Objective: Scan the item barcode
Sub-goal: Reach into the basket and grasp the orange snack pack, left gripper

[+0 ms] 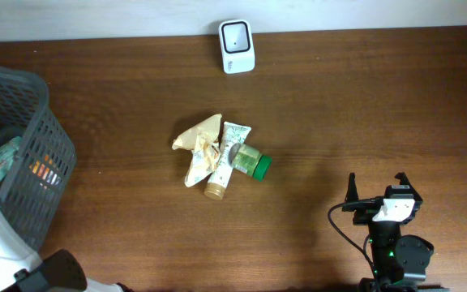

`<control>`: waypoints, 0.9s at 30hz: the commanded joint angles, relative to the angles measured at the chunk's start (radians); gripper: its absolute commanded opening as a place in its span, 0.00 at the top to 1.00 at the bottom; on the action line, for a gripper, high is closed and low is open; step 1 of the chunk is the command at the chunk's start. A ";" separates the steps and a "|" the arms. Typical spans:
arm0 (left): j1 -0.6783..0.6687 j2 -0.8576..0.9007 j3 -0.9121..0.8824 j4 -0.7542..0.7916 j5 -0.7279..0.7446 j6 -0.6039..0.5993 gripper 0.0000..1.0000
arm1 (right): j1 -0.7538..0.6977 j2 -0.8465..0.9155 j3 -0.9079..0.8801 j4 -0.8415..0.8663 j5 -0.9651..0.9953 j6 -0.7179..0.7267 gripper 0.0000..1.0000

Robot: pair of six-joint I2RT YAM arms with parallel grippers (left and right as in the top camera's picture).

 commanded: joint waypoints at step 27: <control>0.158 0.285 -0.049 -0.182 0.060 0.042 0.56 | 0.006 -0.007 -0.005 -0.004 0.001 0.008 0.02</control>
